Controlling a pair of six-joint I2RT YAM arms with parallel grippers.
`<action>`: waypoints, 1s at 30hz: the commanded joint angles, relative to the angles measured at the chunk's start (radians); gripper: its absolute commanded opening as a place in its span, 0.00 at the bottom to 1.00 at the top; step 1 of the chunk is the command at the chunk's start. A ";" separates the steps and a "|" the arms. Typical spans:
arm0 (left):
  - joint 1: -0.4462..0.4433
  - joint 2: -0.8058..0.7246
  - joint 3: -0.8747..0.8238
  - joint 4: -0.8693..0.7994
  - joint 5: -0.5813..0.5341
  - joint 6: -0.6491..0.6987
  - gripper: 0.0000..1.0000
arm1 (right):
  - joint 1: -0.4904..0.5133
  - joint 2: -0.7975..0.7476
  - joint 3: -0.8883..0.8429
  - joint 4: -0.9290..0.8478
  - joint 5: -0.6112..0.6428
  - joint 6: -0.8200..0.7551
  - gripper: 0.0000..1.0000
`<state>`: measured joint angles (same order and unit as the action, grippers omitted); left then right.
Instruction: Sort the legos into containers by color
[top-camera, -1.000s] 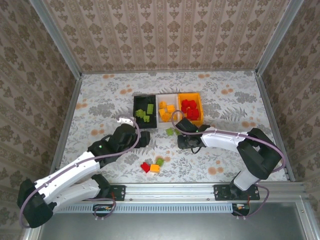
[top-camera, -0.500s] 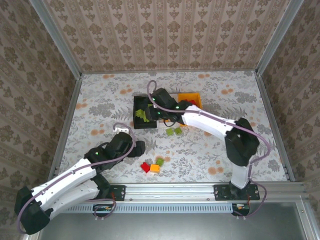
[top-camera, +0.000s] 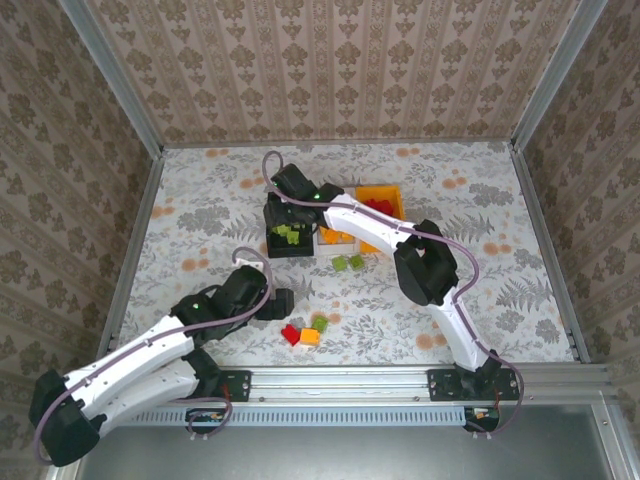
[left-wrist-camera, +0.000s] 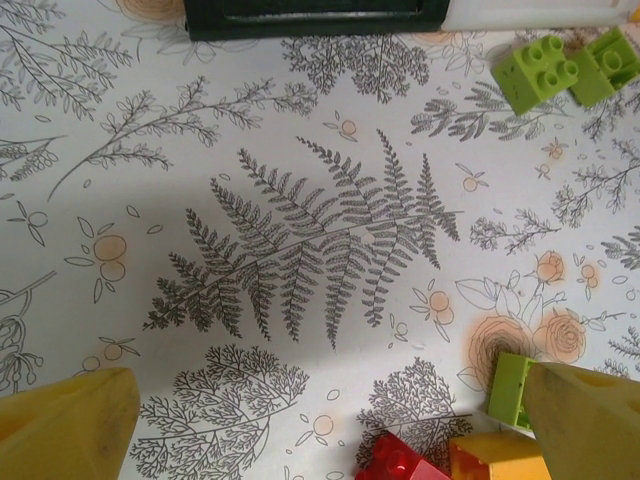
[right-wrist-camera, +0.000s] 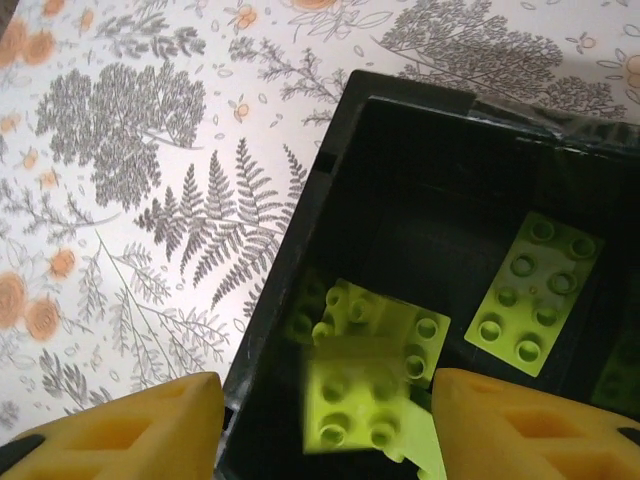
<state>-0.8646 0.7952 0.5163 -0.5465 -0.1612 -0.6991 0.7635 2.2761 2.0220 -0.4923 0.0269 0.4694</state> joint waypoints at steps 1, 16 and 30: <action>-0.009 0.020 0.007 -0.001 0.027 0.045 1.00 | -0.008 -0.024 0.045 -0.035 0.024 -0.007 0.65; -0.174 0.398 0.210 0.089 0.122 0.199 0.98 | -0.101 -0.500 -0.597 0.190 -0.002 0.101 0.70; -0.292 0.771 0.387 0.003 0.106 0.247 0.72 | -0.212 -0.771 -0.892 0.248 0.010 0.117 0.72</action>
<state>-1.1366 1.5372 0.8692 -0.4915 -0.0555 -0.4721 0.5781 1.5566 1.1530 -0.2829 0.0292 0.5697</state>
